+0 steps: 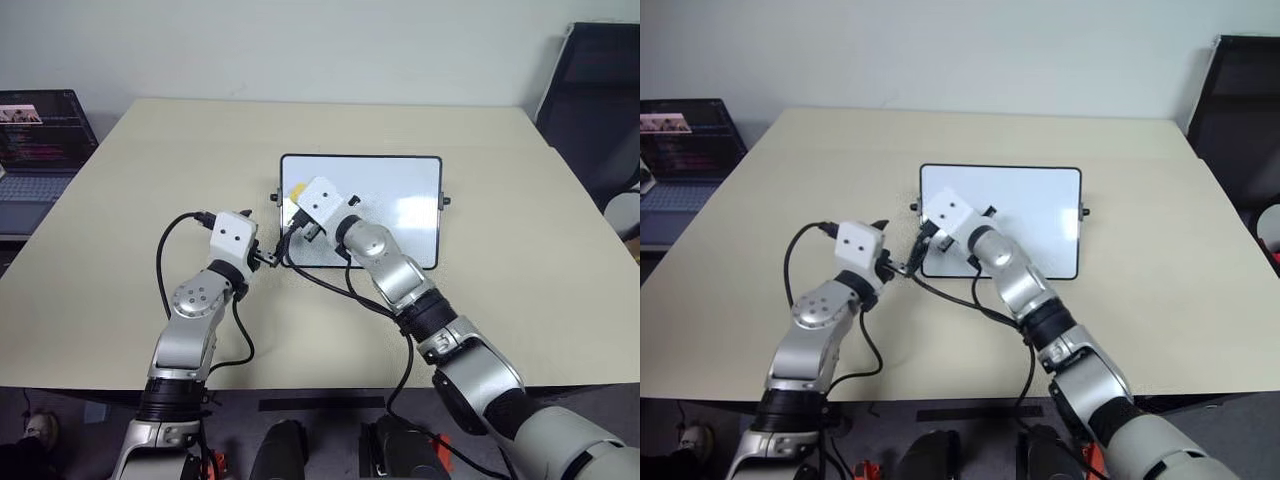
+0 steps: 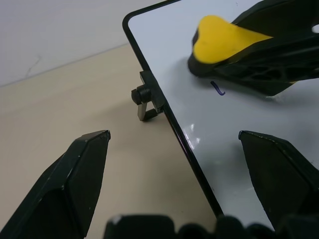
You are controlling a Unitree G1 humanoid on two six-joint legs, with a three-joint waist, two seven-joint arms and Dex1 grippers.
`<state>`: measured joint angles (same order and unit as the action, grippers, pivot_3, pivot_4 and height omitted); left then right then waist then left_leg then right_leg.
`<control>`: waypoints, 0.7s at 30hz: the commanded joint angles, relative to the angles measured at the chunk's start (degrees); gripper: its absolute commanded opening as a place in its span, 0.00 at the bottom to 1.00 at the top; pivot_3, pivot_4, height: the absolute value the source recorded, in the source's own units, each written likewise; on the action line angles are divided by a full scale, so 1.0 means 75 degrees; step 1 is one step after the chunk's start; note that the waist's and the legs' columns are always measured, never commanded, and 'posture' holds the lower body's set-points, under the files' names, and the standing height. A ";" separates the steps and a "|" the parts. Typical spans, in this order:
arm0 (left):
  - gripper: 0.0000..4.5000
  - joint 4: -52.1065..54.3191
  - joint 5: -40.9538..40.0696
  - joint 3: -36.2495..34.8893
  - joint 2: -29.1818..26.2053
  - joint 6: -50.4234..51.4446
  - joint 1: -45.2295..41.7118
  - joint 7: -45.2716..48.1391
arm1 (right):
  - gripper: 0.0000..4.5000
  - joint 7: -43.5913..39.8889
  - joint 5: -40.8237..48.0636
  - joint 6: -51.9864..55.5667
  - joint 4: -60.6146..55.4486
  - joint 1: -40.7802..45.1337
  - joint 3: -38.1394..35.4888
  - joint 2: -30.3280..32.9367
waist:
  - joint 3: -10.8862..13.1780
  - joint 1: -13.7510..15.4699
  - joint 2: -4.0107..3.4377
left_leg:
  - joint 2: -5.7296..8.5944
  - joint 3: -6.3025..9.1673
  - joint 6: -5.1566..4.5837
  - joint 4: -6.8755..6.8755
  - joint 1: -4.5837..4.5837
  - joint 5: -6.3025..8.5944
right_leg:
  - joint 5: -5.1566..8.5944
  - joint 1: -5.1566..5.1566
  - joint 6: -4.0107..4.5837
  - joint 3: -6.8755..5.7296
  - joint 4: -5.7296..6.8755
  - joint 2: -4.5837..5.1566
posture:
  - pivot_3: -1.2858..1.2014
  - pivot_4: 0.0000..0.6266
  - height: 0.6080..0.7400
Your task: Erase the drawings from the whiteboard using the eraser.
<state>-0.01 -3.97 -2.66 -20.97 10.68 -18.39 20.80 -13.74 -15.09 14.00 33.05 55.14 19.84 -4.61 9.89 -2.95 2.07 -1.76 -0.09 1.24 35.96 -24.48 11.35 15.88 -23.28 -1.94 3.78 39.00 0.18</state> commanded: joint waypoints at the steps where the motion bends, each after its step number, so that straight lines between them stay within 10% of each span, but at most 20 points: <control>1: 1.00 0.0456 -0.0027 -0.0150 -0.0044 -0.0060 0.0127 -0.0074 | 0.21 0.0061 -0.0113 0.0061 0.0107 0.0414 0.0021 -0.0177 | 0.0000 -0.0006 0.0000 | -0.0001 0.0002 0.0000 0.0000 0.0000 0.0000 | 0.0000 0.0000 0.0000 -0.0002 0.0000 0.0000 | 0.52 0.24 1.00; 21: 1.00 0.0215 -0.0025 0.0062 0.0160 -0.0149 -0.0092 -0.0060 | 0.21 -0.0704 -0.0150 0.2163 -0.1620 -0.0959 -0.0238 0.1135 | -0.0003 0.0175 0.0005 | 0.0008 0.0003 -0.0002 0.0015 0.0000 -0.0002 | 0.0000 0.0012 -0.0001 -0.0012 0.0000 0.0006 | 0.52 0.24 1.00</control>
<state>1.27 -4.02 -2.51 -19.90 10.81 -17.62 19.97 -19.23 -15.87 27.59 21.72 49.33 20.26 1.94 9.87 -1.63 2.11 -1.70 -0.07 1.22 36.08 -24.48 11.33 15.88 -23.18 -1.95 3.68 39.00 0.23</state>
